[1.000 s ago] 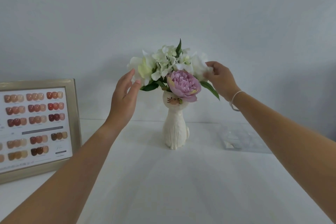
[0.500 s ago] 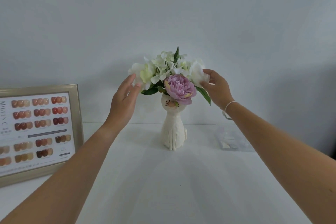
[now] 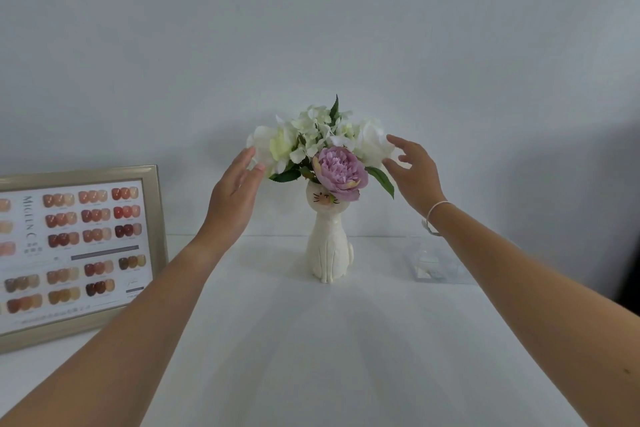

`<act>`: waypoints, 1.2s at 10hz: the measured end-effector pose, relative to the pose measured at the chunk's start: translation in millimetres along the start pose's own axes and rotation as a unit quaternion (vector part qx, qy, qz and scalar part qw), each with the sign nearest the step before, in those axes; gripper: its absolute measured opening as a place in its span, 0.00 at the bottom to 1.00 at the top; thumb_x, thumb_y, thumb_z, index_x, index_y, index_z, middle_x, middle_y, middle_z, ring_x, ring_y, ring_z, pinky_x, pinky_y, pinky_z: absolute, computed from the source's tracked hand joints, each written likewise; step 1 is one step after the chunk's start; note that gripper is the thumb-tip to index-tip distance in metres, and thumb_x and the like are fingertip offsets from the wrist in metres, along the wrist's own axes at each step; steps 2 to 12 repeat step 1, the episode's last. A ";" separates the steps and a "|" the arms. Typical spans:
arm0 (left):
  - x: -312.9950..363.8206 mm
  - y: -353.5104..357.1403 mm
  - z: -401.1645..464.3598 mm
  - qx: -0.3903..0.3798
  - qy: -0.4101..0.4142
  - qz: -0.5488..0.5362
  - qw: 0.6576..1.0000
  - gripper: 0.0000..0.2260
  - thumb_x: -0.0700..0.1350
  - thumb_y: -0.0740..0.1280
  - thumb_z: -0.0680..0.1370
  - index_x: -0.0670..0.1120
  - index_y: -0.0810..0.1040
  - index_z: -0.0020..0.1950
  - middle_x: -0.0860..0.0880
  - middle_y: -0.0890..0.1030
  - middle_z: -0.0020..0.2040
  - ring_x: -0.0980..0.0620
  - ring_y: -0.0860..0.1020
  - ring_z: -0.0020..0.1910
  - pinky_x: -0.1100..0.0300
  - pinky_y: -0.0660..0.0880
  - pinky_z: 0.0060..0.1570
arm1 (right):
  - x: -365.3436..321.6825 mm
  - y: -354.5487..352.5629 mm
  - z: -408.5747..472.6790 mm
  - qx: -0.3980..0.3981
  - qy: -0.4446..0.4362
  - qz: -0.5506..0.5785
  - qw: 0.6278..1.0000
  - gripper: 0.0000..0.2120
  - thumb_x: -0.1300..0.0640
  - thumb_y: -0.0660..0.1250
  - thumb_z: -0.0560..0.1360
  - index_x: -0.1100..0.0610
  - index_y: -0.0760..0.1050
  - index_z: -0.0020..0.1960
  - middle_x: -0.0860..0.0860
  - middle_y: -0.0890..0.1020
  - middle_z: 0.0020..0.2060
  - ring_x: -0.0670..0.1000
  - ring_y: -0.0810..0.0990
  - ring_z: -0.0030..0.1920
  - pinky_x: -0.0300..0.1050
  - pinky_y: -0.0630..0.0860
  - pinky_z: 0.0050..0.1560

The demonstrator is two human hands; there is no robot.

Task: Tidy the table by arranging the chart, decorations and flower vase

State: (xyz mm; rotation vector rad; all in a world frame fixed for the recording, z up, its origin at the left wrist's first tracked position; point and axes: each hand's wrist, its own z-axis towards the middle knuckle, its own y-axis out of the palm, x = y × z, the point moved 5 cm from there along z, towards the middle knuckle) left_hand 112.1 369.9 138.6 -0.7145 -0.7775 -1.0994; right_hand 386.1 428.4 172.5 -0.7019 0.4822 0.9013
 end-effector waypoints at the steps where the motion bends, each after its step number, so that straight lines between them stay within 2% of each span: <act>1: -0.6 -6.3 -8.7 0.003 -0.001 -0.010 1.000 0.20 0.54 0.57 0.79 0.58 0.63 0.71 0.62 0.67 0.63 0.53 0.67 0.68 0.61 0.60 0.65 | -3.4 -8.8 -13.3 0.033 0.005 0.029 0.999 0.16 0.59 0.64 0.74 0.52 0.73 0.62 0.50 0.75 0.61 0.50 0.75 0.53 0.37 0.70 0.52; 12: -0.6 -6.3 -8.7 0.003 -0.001 -0.010 1.000 0.20 0.54 0.57 0.79 0.58 0.63 0.71 0.62 0.67 0.63 0.53 0.67 0.68 0.61 0.60 0.65 | -3.4 -8.8 -13.3 0.033 0.005 0.029 0.999 0.16 0.59 0.64 0.74 0.52 0.73 0.62 0.50 0.75 0.61 0.50 0.75 0.53 0.37 0.70 0.52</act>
